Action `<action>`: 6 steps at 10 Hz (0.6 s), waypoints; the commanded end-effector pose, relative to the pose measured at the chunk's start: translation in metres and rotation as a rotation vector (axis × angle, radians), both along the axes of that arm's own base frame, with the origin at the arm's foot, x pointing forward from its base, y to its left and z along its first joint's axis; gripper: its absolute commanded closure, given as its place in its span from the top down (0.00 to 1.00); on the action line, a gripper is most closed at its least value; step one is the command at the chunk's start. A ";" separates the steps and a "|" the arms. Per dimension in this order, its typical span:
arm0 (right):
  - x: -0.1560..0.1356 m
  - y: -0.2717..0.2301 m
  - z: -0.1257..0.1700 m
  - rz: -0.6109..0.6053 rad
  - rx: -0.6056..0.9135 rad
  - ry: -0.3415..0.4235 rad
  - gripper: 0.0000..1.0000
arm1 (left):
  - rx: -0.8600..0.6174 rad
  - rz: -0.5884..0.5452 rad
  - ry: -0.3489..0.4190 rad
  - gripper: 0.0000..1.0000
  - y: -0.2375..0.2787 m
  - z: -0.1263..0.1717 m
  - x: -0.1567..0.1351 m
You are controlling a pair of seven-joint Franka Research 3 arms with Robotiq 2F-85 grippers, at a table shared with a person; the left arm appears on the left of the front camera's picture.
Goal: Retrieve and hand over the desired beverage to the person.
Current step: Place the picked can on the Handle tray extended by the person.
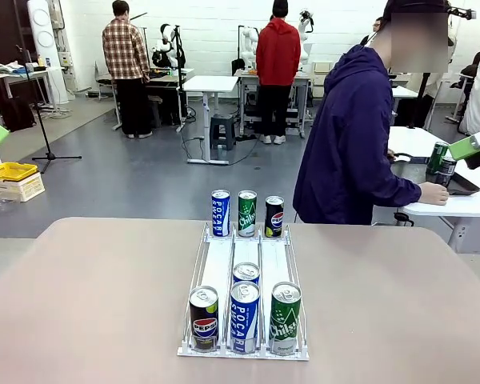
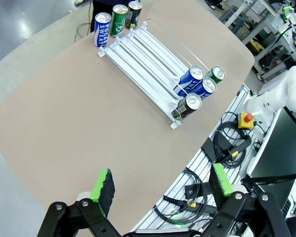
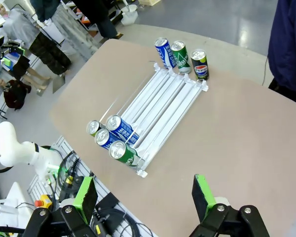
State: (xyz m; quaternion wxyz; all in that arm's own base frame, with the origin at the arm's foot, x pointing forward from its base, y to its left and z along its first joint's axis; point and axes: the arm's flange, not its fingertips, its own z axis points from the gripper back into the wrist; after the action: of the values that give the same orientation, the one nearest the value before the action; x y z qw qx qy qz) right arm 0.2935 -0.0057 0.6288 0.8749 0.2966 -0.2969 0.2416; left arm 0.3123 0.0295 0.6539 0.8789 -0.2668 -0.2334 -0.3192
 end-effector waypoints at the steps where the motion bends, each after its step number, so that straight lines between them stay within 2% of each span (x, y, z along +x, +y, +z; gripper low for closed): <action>1: 0.003 0.002 0.000 0.019 0.021 -0.006 1.00 | -0.015 -0.013 -0.009 1.00 0.001 0.000 0.000; 6: 0.003 0.002 0.000 0.019 0.021 -0.006 1.00 | -0.015 -0.013 -0.009 1.00 0.001 0.000 0.000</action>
State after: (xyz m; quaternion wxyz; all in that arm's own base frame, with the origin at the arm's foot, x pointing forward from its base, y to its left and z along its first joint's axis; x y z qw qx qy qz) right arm 0.2935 -0.0057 0.6288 0.8749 0.2966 -0.2969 0.2416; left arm 0.3123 0.0295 0.6539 0.8789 -0.2668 -0.2334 -0.3192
